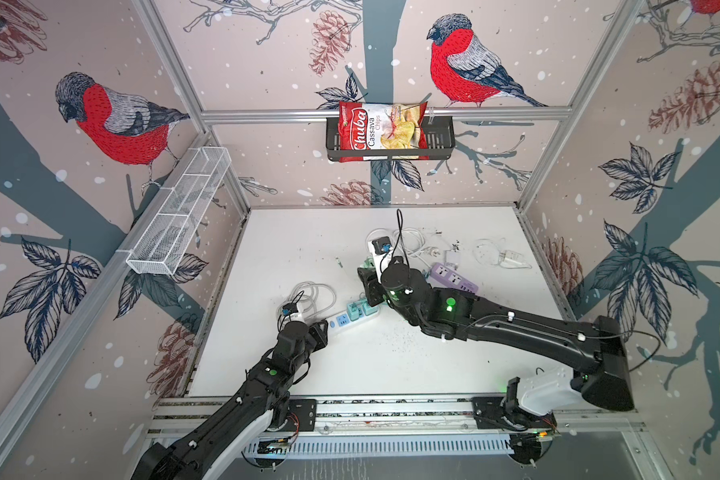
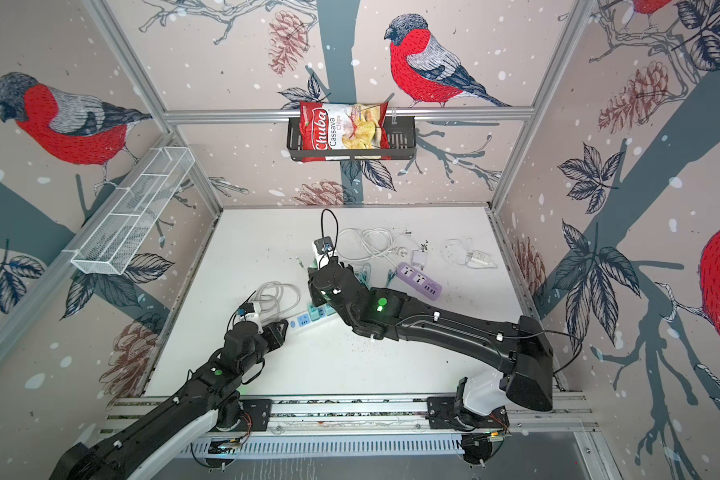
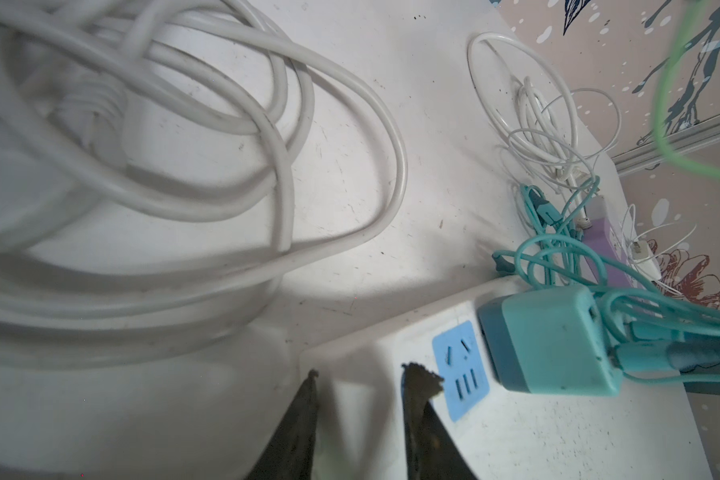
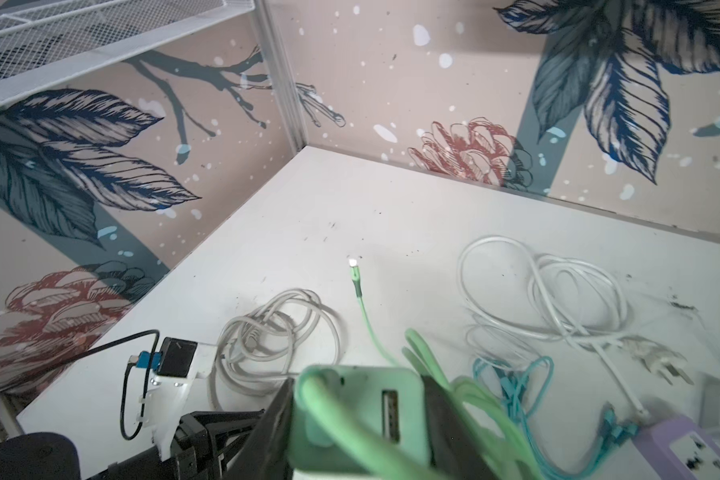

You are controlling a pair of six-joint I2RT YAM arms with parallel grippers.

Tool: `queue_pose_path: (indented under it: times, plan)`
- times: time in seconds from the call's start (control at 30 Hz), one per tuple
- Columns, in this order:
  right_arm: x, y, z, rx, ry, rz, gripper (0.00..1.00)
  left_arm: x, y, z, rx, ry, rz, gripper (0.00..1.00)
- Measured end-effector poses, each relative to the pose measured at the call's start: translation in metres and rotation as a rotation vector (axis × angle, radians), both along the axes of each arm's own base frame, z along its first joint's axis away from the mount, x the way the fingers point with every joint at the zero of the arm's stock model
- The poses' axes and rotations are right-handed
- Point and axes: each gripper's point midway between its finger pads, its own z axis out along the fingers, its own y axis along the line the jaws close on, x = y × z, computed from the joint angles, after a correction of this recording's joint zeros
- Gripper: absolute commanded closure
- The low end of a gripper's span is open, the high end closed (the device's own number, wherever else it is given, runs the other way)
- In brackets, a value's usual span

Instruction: Insert the plug

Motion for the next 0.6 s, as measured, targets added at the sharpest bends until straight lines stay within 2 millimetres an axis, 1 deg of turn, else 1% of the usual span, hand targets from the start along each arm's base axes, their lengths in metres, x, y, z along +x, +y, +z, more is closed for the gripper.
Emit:
queue_pose_path:
  times: [0.1, 0.2, 0.3, 0.47, 0.6]
  plan:
    - [-0.005, -0.014, -0.008, -0.009, 0.015, -0.027, 0.86, 0.003, -0.002, 0.000, -0.013, -0.010, 0.002, 0.67]
    - [-0.009, -0.023, -0.016, 0.002, 0.041, -0.048, 0.86, 0.006, -0.006, 0.000, -0.016, -0.015, -0.008, 0.67]
    - [-0.012, -0.032, -0.033, -0.010, 0.078, -0.071, 0.86, 0.009, -0.014, 0.000, -0.017, -0.018, -0.030, 0.69]
    - [-0.015, -0.052, -0.066, -0.026, 0.148, -0.118, 0.86, 0.012, -0.035, 0.001, -0.018, -0.013, -0.086, 0.71]
    - [-0.010, -0.074, -0.083, -0.014, 0.199, -0.168, 0.86, 0.009, -0.056, 0.002, -0.015, -0.007, -0.151, 0.72]
